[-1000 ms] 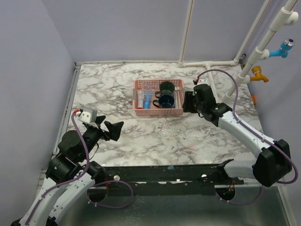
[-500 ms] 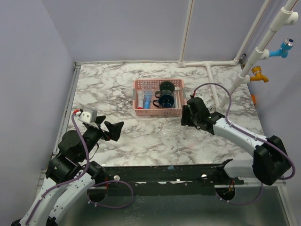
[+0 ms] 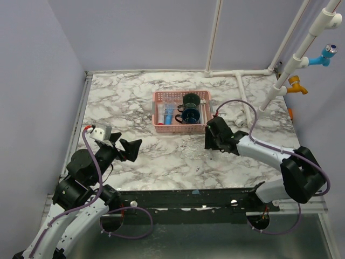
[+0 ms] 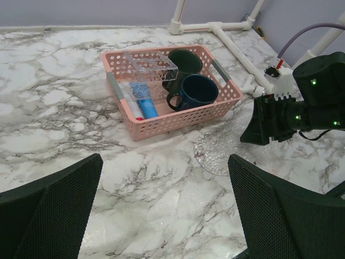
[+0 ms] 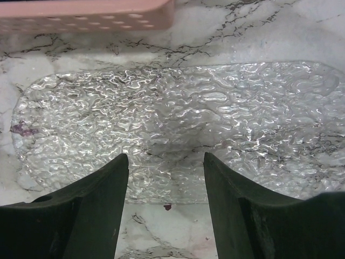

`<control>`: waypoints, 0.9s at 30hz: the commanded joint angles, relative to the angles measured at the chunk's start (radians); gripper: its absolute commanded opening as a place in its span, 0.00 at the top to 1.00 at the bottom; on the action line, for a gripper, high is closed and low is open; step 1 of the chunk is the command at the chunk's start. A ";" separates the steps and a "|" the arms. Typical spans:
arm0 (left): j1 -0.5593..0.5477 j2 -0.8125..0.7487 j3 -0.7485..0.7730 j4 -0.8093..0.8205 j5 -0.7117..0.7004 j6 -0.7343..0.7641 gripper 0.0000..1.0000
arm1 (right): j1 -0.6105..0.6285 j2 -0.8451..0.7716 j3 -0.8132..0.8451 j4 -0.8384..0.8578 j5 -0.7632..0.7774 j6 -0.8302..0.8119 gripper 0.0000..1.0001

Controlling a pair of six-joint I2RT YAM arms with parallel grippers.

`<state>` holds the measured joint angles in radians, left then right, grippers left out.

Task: Prepare toiletry sets of a toothbrush and toothpaste on the tray

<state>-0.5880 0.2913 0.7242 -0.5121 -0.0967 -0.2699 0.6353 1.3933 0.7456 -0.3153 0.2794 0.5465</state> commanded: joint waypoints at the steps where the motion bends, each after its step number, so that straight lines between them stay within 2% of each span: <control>1: 0.008 0.008 0.004 -0.005 0.019 -0.008 0.01 | 0.024 0.020 -0.015 0.016 0.064 0.036 0.39; 27: 0.008 0.008 0.003 -0.003 0.025 -0.009 0.01 | 0.131 0.128 -0.044 0.027 0.093 0.086 0.38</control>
<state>-0.5880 0.2928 0.7242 -0.5121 -0.0940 -0.2722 0.7406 1.4853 0.7300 -0.2939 0.3630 0.6037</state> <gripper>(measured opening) 0.987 0.616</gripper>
